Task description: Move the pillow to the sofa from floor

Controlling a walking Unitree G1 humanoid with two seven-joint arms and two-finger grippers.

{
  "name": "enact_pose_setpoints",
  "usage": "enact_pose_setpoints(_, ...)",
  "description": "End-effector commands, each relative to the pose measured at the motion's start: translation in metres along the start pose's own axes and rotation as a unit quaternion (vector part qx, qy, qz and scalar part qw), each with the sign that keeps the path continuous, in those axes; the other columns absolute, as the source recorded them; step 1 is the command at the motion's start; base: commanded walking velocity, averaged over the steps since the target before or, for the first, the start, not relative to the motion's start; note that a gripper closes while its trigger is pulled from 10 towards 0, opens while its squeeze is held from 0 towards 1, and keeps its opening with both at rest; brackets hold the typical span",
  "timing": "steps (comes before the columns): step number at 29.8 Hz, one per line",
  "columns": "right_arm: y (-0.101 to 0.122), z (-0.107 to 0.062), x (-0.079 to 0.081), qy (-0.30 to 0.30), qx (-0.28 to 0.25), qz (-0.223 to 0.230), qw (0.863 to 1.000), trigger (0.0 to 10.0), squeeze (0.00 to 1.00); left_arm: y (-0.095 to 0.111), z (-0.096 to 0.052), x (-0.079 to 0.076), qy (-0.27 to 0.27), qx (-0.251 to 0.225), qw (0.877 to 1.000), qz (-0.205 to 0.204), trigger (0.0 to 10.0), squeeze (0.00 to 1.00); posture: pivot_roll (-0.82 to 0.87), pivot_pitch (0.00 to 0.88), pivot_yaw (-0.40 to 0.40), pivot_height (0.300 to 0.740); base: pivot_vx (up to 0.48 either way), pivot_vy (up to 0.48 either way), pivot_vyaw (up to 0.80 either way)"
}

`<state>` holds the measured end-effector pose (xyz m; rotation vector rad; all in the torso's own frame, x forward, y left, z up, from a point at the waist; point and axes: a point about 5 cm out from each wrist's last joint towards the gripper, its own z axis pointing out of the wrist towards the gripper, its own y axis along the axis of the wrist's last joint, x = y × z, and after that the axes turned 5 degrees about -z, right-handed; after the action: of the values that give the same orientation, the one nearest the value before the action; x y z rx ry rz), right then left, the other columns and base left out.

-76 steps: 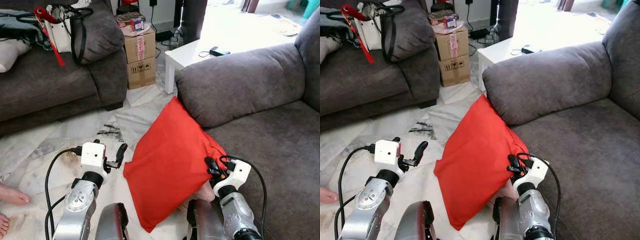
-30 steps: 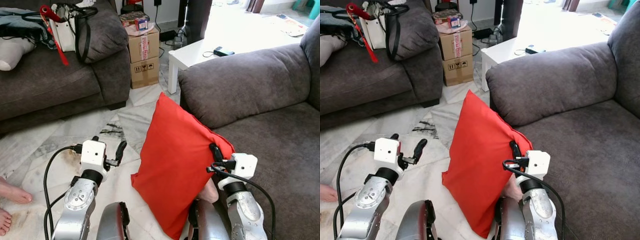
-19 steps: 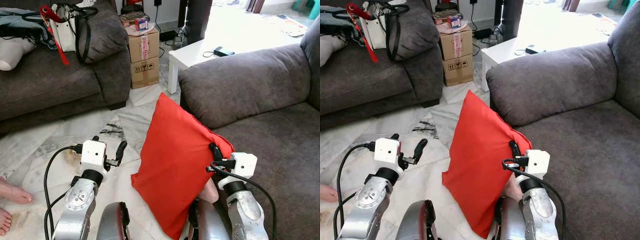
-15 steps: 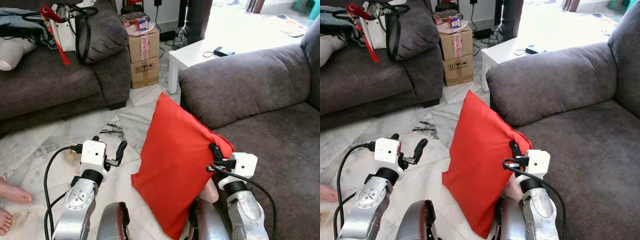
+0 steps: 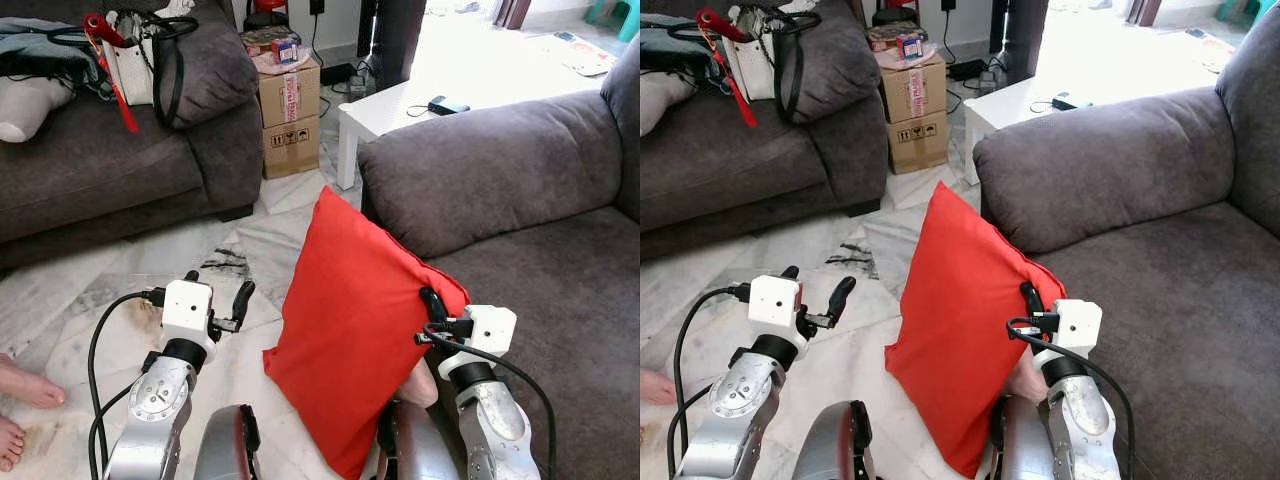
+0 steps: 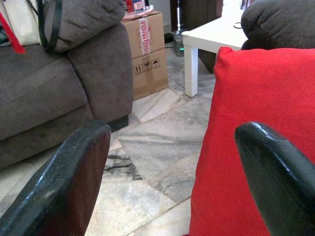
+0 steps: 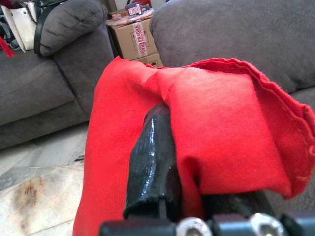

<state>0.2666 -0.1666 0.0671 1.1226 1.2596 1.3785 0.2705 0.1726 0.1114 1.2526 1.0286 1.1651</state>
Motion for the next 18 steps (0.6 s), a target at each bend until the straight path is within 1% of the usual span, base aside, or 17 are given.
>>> enact_pose_setpoints(1, 0.0231, 0.0046, -0.0045, -0.009, -0.058, -0.010, 0.998, 10.0, 0.00, -0.0006, -0.0015, 0.0010, 0.000, 0.001, 1.000, -0.001, 10.0, 0.00, 0.00, 0.088, 0.006, 0.635, 0.000, 0.000, 0.00)
enact_pose_setpoints(18, 0.0260, 0.0072, -0.0042, -0.008, -0.061, -0.008, 0.998, 10.0, 0.00, 0.0000, 0.0003, 0.0012, 0.001, -0.001, 1.000, -0.001, 10.0, 0.00, 0.00, 0.100, 0.009, 0.713, 0.000, 0.000, 0.00)
